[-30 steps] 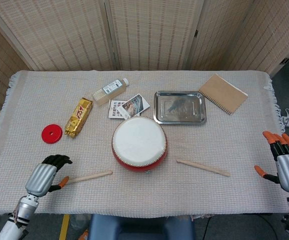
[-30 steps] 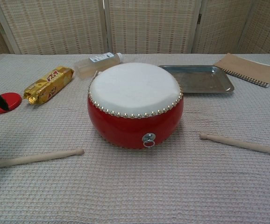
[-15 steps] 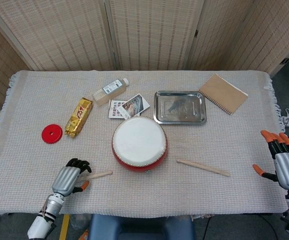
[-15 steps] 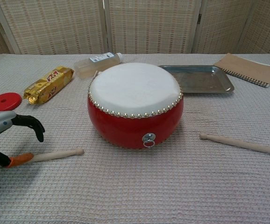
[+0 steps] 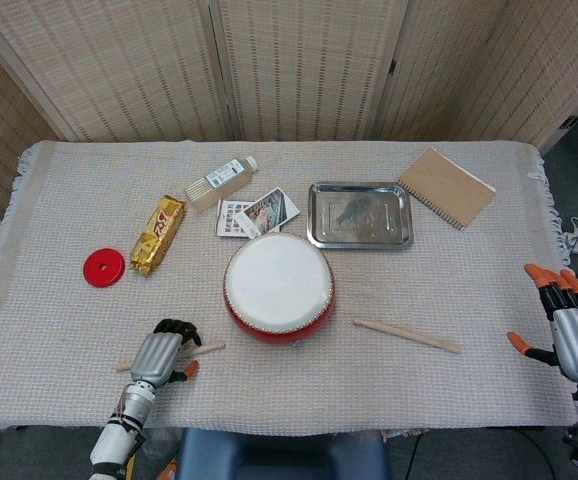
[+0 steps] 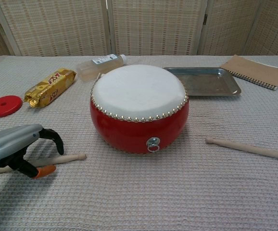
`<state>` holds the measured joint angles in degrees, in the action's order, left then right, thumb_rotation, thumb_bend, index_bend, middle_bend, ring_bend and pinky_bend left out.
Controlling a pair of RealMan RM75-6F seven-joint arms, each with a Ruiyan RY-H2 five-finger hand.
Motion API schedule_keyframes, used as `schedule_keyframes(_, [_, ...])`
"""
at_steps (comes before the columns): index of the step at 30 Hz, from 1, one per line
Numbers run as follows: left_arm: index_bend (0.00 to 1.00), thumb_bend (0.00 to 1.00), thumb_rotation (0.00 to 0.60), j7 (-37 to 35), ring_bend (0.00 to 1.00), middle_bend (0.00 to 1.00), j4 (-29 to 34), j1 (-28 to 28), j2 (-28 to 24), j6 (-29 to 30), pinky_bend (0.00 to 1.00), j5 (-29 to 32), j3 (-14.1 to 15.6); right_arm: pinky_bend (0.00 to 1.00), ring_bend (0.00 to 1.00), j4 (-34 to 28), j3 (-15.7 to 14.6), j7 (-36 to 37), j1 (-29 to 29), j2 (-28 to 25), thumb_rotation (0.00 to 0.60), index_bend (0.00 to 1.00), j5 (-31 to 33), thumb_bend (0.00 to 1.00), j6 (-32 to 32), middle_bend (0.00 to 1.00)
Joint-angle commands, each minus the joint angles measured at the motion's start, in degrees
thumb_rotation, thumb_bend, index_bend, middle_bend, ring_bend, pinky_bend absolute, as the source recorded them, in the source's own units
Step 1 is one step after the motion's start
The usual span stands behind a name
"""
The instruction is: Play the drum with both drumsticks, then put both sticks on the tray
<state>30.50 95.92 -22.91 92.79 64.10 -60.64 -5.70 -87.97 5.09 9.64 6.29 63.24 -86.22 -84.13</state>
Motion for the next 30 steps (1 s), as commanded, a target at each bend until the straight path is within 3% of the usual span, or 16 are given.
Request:
schedule_keyframes(1, [0.41,0.37,0.600,0.89,0.13,0.21,-1.19,-0.33,1.13,1.00,0.10,0.90,-0.14,0.05,0.00,0.15,-0.06,0.21,-0.04,0.08,0.600,0.00,-0.03,0.11,0.00,0.09])
schedule_keyframes(9, [0.44,0.38,0.600,0.34,0.13,0.21,-3.60,-0.98,2.73,0.76,0.10,1.32,0.56,0.05,0.00,0.27,-0.14,0.87,-0.08,0.09,0.600,0.00,-0.03,0.11,0.00,0.09])
schedule_keyframes(18, [0.55,0.47,0.600,-3.41,0.13,0.24,-5.11,-0.63,2.89,1.13,0.11,-0.84,1.45,0.05,0.00,-0.01,-0.21,1.58,-0.25,-0.15,0.600,0.00,-0.09,0.11,-0.20,0.09])
schedule_keyframes(21, [0.59,0.50,0.600,-8.58,0.15,0.28,-5.05,0.40,2.05,3.02,0.11,-4.83,1.52,0.05,0.00,-0.18,-0.24,1.65,-0.43,-0.26,0.600,0.00,-0.17,0.11,-0.52,0.09])
schedule_keyframes(25, [0.60,0.51,0.600,-21.01,0.17,0.31,-5.83,2.07,-0.67,6.08,0.12,-12.87,1.85,0.05,0.00,-0.49,-0.18,1.69,-0.65,-0.41,0.600,0.00,-0.28,0.11,-1.06,0.09])
schedule_keyframes(28, [0.61,0.51,0.600,-25.44,0.18,0.33,-6.45,2.35,-1.45,6.61,0.13,-15.03,1.94,0.05,0.00,-0.57,-0.18,1.64,-0.68,-0.45,0.600,0.00,-0.32,0.11,-1.14,0.09])
schedule_keyframes(30, [0.61,0.51,0.600,-32.03,0.20,0.35,-7.02,2.96,-2.21,7.45,0.17,-16.57,1.51,0.05,0.00,-0.72,-0.16,1.59,-0.72,-0.49,0.600,0.00,-0.40,0.11,-1.29,0.09])
